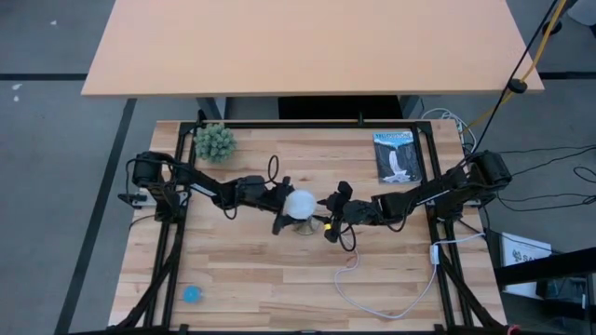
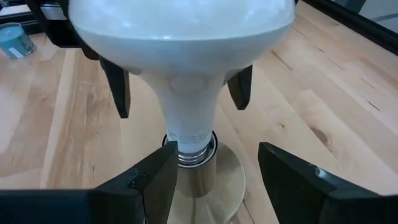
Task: Screw lightbulb
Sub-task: Insert the white light bulb into the gold lamp
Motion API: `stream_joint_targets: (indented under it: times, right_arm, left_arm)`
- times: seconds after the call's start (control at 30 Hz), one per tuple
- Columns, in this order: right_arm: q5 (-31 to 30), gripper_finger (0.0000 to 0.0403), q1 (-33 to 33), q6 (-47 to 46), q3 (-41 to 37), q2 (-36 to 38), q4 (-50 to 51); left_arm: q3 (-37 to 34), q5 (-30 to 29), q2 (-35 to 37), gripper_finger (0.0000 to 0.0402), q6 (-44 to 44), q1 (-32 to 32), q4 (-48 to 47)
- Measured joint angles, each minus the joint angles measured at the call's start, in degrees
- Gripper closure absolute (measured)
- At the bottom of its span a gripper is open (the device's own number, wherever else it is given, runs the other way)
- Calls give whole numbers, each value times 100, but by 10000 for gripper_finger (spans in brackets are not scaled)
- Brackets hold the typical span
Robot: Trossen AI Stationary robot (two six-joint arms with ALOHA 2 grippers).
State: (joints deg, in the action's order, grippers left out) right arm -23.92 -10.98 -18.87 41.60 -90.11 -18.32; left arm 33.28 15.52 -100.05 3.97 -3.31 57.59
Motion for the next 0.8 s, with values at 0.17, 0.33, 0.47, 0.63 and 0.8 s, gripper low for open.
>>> stream_joint_targets:
  times: [0.17, 0.33, 0.47, 0.63, 0.8]
  right_arm:
    - [0, 188, 0, -44, 0, 0, -1]
    - [2, 188, 0, -149, 0, 0, 28]
    - [2, 188, -17, -149, 0, 0, 26]
    - [2, 188, -26, -149, 0, -2, 13]
    - [4, 188, -42, -172, 0, -2, 2]
  left_arm:
    - [104, 6, 16, 85, 4, 39, -24]
    - [152, 14, 35, 85, 22, 42, -49]
    - [155, 10, 39, 85, 42, 42, -249]
    - [158, -152, 39, 85, 17, 128, -402]
    - [433, -163, 43, 85, -52, 225, -665]
